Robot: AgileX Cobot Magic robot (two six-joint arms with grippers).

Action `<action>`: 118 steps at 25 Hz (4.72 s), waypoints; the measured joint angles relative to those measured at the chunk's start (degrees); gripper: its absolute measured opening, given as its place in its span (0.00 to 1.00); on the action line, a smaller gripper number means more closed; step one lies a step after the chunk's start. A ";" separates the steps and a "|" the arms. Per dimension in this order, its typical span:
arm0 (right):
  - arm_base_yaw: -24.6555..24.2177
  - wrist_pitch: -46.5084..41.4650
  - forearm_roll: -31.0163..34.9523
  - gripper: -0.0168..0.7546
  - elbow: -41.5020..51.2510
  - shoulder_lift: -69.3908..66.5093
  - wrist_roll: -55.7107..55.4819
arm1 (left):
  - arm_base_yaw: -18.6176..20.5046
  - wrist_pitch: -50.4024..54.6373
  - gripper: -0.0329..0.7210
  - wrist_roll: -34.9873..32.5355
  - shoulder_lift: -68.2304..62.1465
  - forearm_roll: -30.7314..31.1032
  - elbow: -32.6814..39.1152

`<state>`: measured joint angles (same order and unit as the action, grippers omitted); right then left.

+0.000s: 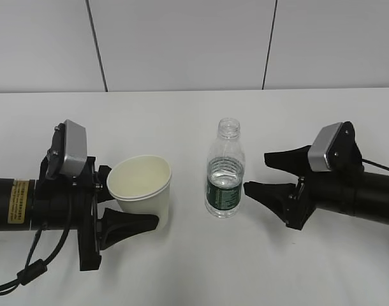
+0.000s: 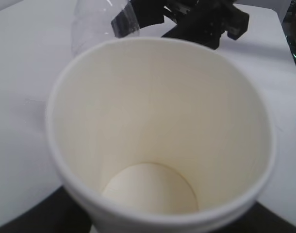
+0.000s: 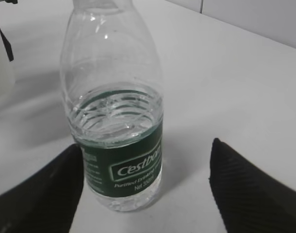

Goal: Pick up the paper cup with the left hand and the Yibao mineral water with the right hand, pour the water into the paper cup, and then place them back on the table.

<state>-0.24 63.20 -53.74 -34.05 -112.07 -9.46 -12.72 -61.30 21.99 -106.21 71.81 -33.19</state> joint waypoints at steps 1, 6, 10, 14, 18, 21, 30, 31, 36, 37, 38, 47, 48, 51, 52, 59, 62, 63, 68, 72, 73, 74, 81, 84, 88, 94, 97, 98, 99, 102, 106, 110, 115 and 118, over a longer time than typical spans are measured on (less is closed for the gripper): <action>0.00 0.00 -0.68 0.79 -0.62 -0.50 0.00 | 0.00 0.00 0.62 0.00 0.00 0.00 0.00; 0.27 0.11 -1.68 0.79 -2.58 -2.50 -0.28 | 0.00 0.00 0.62 0.00 0.00 0.00 0.00; 2.33 -0.28 -1.80 0.79 -4.34 -2.90 -0.41 | 0.00 0.01 0.62 0.00 0.00 -0.07 0.00; 4.61 -3.20 -1.03 0.79 -6.68 -3.10 -0.52 | 0.00 0.01 0.62 0.00 0.00 -0.20 0.00; 5.76 -3.69 -0.58 0.79 -8.73 -4.67 -2.68 | 0.00 0.01 0.62 0.00 0.00 -0.71 0.00; 6.73 -3.72 -0.15 0.79 -9.64 -6.44 -3.46 | 0.00 0.01 0.62 0.00 0.00 -0.89 0.00; 9.70 -3.57 5.44 0.79 -11.43 -9.97 -3.59 | 0.00 0.01 0.62 0.00 0.00 -1.13 0.00; 9.72 -3.43 5.97 0.79 -11.56 -10.12 -3.59 | 0.00 0.01 0.62 0.00 0.00 -1.13 0.00; 9.82 -2.20 6.86 0.79 -12.26 -11.78 -3.70 | 0.00 0.01 0.62 0.00 0.00 -1.24 0.00; 9.82 -1.94 6.86 0.79 -12.50 -12.06 -3.70 | 0.00 0.01 0.62 0.00 0.00 -1.24 0.00; 9.82 -1.66 6.98 0.79 -12.53 -12.33 -3.70 | 0.00 0.01 0.62 0.00 0.00 -1.24 0.00; 9.82 -1.46 7.19 0.79 -12.63 -12.41 -3.70 | 0.00 0.01 0.62 0.00 0.00 -1.29 0.00; 9.82 -1.46 7.19 0.79 -12.63 -12.41 -3.70 | 0.00 0.01 0.62 0.00 0.00 -1.29 0.00; 9.82 -1.46 7.20 0.76 -12.63 -12.41 -3.70 | 0.00 0.01 0.62 0.00 0.00 -1.29 0.00; 9.82 -1.46 7.32 0.74 -12.63 -12.41 -3.70 | 0.00 0.01 0.62 0.00 0.00 -1.29 0.00; 9.82 -1.46 8.30 0.66 -12.63 -12.41 -3.72 | 0.00 0.01 0.62 0.00 0.00 -1.29 0.00; 9.82 -1.46 8.44 0.66 -12.63 -12.41 -3.72 | 0.00 0.01 0.62 0.00 0.00 -1.29 0.00; 9.82 -1.46 8.44 0.66 -12.63 -12.41 -3.72 | 0.00 0.01 0.62 0.00 0.00 -1.29 0.00; 9.82 -1.46 8.53 0.62 -12.63 -12.41 -3.72 | 0.00 0.01 0.62 0.00 0.00 -1.29 0.00; 9.82 -1.46 8.66 0.54 -12.63 -12.41 -3.72 | -0.46 0.01 0.62 0.00 0.00 -1.29 0.00; 9.82 -1.46 8.66 0.54 -12.63 -12.41 -3.72 | -0.85 0.01 0.62 0.00 0.00 -1.29 0.00; 9.82 -1.46 8.66 0.53 -12.63 -12.41 -3.72 | -1.46 0.01 0.62 0.00 0.00 -0.98 -0.07; 9.82 -1.46 8.66 0.52 -12.63 -12.41 -3.62 | -4.58 1.00 0.62 0.00 0.00 -0.37 -1.37; 9.82 -1.46 8.66 0.52 -12.63 -12.41 -3.38 | -4.58 1.00 0.62 0.00 0.00 -1.04 -1.53; 9.82 -3.07 8.14 0.52 -12.63 -11.55 -3.15 | -4.58 0.95 0.62 0.00 0.00 -1.18 -1.65; 9.82 -6.72 7.22 0.52 -12.63 -8.18 -3.15 | -4.58 1.00 0.62 -0.02 0.00 -1.19 -4.08; 9.82 -7.74 6.30 0.52 -12.63 -6.92 -3.15 | -4.71 1.13 0.62 -0.02 0.00 -1.19 -5.08; 9.82 -7.94 5.88 0.52 -12.63 -6.36 -3.15 | -5.09 1.42 0.62 -0.02 0.00 -1.19 -5.45; 9.82 -7.97 5.42 0.52 -12.63 -6.00 -3.15 | -5.54 1.82 0.62 -0.02 0.00 -1.19 -5.70; 9.82 -8.60 4.89 0.52 -12.63 -4.70 -3.51 | -7.69 3.33 0.62 -0.02 0.00 -1.19 -6.27; 9.82 -11.32 3.65 0.52 -12.63 -2.48 -3.54 | -9.25 4.05 0.62 -0.02 0.00 -1.13 -6.27; 9.82 -12.84 2.85 0.52 -12.63 -0.65 -3.54 | -9.25 4.35 0.62 -0.02 -0.06 -2.76 -6.27; 9.82 -14.56 2.29 0.52 -12.63 1.06 -3.54 | -9.25 4.35 0.62 -0.02 -3.53 -5.83 -6.27; 9.82 -15.56 1.96 0.52 -12.53 1.16 -3.54 | -9.25 4.35 0.62 -1.19 -5.95 -8.36 -6.27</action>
<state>9.58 47.64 -51.78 -46.58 -110.91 -12.99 -21.96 -56.95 20.80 -112.16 63.45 -39.46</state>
